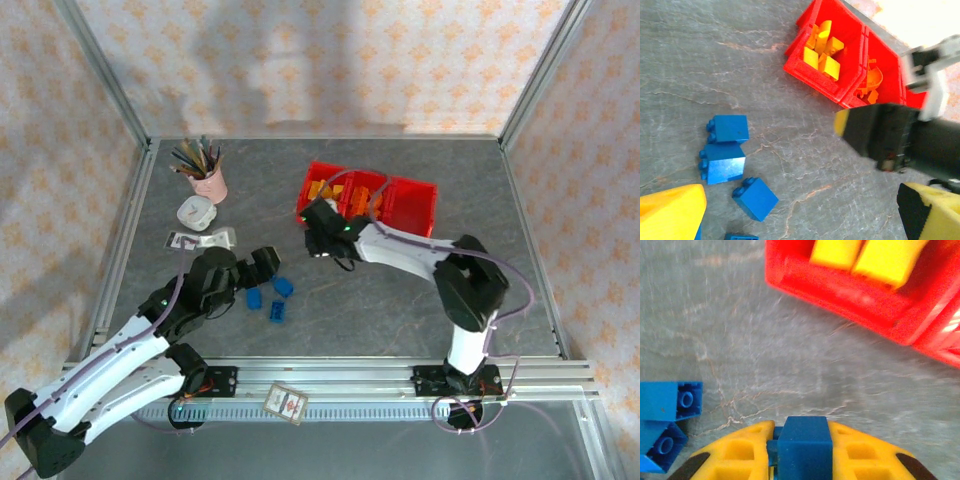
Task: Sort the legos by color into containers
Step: Pick up the lego from the center of the table, then place the lego in the container.
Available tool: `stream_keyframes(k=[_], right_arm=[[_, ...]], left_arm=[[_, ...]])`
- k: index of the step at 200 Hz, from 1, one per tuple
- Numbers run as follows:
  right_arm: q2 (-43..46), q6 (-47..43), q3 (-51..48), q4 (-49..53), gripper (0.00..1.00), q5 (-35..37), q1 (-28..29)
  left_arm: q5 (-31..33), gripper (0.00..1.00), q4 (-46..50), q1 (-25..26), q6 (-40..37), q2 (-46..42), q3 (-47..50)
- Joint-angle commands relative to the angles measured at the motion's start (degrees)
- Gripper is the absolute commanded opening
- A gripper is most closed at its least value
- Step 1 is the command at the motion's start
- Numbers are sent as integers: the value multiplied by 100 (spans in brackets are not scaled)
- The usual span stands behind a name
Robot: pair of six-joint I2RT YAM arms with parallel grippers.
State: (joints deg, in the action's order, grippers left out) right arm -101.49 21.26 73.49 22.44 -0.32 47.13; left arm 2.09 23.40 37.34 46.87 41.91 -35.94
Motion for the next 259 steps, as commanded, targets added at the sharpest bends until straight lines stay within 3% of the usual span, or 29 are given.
stream_keyframes(k=[1,58,129,146,191,259], right_arm=[[683,224,-351,98,19,399,-317],[1579,142,-841,182,19,561,-1839],[707,-11,-630,-253,19,763,-3055],[357,-121,-428,-326,20,808,-3169],[-25,-347,-138,-468,36,683,-3225],[797,-359,-380,-296,51,480,-2850]], left_arm=[[-348,99,-547,-18,-95,198,-132],[-464,99,-1405,423,-143,1161,-352],[-541,99,-2264,859,-82,2295,-725],[-510,99,-2339,862,-107,2411,-795],[-466,99,-2335,862,-193,2611,-939],[-214,99,-2100,854,-306,2350,-880]])
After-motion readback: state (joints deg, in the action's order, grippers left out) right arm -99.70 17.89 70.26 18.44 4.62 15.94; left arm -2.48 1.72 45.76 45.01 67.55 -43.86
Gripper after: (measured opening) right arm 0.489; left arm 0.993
